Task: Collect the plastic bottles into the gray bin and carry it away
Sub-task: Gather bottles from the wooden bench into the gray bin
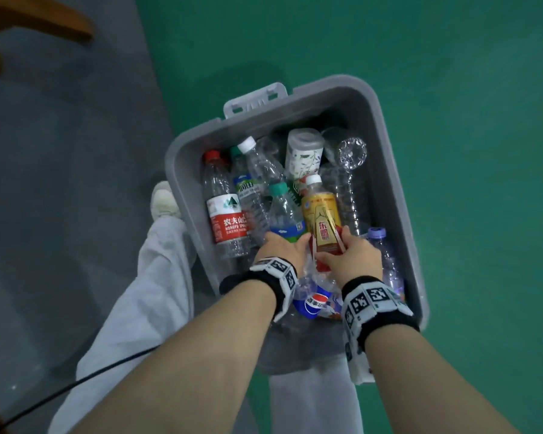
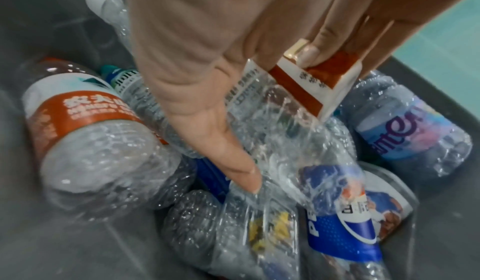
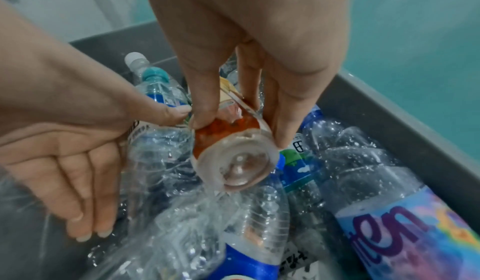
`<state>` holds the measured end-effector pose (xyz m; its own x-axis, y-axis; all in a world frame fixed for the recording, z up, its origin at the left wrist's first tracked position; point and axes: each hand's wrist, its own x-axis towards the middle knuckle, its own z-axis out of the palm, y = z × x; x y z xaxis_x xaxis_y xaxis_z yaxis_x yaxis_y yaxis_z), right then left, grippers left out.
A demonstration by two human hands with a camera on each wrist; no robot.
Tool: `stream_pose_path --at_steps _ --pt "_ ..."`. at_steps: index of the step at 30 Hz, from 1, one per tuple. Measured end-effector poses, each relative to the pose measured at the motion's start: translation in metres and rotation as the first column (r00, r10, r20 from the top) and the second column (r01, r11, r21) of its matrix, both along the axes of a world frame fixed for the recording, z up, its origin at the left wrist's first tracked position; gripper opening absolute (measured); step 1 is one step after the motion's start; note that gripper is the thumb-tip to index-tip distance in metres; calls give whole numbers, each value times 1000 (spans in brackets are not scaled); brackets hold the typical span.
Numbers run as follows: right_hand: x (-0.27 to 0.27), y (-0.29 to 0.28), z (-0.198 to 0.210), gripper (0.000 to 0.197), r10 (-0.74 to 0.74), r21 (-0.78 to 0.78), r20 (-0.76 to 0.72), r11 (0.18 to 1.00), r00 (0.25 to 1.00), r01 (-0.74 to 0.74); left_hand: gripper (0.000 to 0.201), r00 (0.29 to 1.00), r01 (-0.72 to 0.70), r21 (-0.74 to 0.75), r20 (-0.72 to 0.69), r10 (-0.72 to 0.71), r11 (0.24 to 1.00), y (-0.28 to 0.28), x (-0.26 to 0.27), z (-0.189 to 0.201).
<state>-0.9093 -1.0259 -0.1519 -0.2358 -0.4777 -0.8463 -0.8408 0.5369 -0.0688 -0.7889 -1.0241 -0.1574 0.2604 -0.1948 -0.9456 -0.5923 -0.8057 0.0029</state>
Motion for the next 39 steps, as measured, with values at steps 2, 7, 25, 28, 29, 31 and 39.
stream_pose_path --at_steps 2,7,25,28,29,31,39 --pt "8 -4 2 52 -68 34 -32 997 997 69 90 999 18 47 -39 -16 999 -4 9 1" --pt "54 -19 30 64 -156 14 -177 987 972 161 49 975 186 20 -131 -182 982 -31 46 27" --pt "278 -198 164 37 144 -271 179 958 973 -92 22 960 -279 -489 -106 261 827 -180 279 177" --pt "324 -226 181 37 258 -341 227 924 939 -171 20 884 -436 -570 -126 450 696 -190 321 194" --pt "340 -235 186 36 289 -366 241 911 927 -189 19 850 -481 -593 -134 509 647 -192 335 198" --pt "372 -251 193 35 337 -420 268 884 903 -205 14 775 -542 -644 -135 617 540 -193 361 207" --pt "495 -312 234 36 578 -617 281 721 766 -317 20 524 -558 -772 -45 850 304 -202 471 224"
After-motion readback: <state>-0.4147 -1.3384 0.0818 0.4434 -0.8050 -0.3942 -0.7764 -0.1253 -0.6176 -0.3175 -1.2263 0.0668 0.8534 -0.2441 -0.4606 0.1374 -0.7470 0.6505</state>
